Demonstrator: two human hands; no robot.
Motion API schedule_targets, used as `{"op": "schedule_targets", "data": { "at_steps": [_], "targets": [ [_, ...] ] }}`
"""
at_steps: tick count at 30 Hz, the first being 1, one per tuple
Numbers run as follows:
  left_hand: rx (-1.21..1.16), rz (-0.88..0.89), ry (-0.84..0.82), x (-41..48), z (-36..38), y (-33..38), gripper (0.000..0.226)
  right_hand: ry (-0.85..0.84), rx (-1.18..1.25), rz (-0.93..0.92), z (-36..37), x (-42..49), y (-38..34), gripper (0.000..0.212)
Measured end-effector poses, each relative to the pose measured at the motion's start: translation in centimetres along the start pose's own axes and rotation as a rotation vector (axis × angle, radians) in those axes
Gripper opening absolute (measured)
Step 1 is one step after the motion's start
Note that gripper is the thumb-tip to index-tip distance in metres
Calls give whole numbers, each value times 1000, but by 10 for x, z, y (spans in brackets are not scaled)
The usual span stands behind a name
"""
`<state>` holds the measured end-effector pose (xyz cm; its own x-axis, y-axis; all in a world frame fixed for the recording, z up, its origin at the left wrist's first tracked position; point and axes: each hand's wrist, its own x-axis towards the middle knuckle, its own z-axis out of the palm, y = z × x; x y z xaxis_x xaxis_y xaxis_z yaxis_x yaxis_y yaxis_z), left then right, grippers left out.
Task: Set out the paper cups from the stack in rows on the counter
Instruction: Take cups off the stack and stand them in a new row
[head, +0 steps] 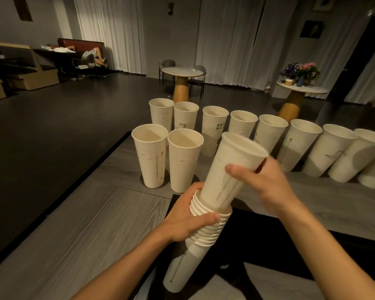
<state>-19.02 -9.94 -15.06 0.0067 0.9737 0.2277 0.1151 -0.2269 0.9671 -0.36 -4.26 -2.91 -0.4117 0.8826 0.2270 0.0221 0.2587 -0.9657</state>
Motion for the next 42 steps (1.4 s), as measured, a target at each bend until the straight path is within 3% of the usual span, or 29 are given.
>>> {"op": "schedule_targets", "data": {
  "at_steps": [2,4,7,12,24,28,30,34,42],
  "targets": [
    [20,-31,-2,2,1,-2,75,182,118,-63,-8,13,-2,59],
    [39,-76,-6,3,1,-4,75,251,12,-111,-5,24,4,61],
    [78,-111,-49,5,0,-6,74,251,-173,-68,2,39,27,78],
    [104,-117,-76,5,1,-5,70,227,-278,9,4,58,42,76],
    [120,-77,-50,4,2,-3,68,120,-401,110,15,48,43,91],
    [123,-69,-22,4,3,-2,68,208,-539,131,16,8,34,96],
    [121,-64,-22,7,5,1,67,83,-700,158,19,-15,30,90],
    [159,-32,-66,12,15,10,69,-267,-894,241,20,-34,18,42],
    [193,6,-81,18,31,19,69,-249,-1061,211,12,-44,7,62]
  ]
}}
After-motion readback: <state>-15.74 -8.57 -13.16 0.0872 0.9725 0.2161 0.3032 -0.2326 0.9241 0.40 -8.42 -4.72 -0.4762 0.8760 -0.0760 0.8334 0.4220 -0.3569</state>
